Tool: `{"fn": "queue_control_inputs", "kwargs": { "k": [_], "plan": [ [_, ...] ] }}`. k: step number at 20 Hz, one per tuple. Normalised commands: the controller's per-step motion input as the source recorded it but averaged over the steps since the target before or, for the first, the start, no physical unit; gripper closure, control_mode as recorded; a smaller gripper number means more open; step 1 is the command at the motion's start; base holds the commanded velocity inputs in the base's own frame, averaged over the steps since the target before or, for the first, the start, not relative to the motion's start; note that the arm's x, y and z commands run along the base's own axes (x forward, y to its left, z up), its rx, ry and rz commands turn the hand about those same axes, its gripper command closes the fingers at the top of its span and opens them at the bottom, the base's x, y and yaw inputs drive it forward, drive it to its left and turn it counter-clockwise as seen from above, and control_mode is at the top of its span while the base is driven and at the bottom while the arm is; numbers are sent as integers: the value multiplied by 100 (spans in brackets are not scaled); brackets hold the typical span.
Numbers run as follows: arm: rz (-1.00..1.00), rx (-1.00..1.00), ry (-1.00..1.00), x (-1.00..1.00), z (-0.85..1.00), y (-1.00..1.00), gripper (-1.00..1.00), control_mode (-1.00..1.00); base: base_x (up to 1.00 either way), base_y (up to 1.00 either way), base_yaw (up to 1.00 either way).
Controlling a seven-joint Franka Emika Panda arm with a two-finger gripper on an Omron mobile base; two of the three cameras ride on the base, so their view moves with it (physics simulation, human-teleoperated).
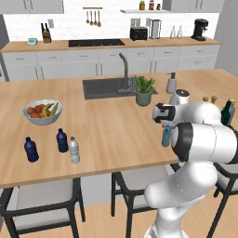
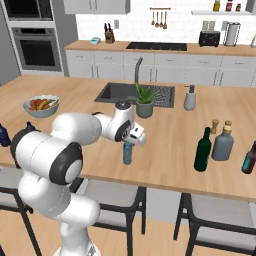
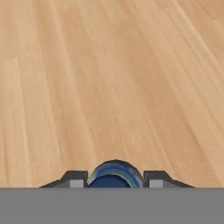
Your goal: Move the plastic bottles in the middle to the plastics group, and the glass bottles in the middle to the glass group.
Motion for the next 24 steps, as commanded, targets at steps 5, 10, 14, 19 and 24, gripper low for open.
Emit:
{"fn": "queue_control_inputs", "kwargs": {
  "k": [5,10,14,19,24],
  "plan": [
    [17,11,0,-44,29,43,100,-100,0,0,0],
    [34,0,-15,-37,34,78,100,-100,0,0,0],
    [39,-1,-16,-37,28,88,100,-100,0,0,0],
    [35,-1,-10,-28,27,98,100,-100,0,0,0],
    [19,-7,-3,-3,24,100,100,-100,0,0,0]
  ]
}}
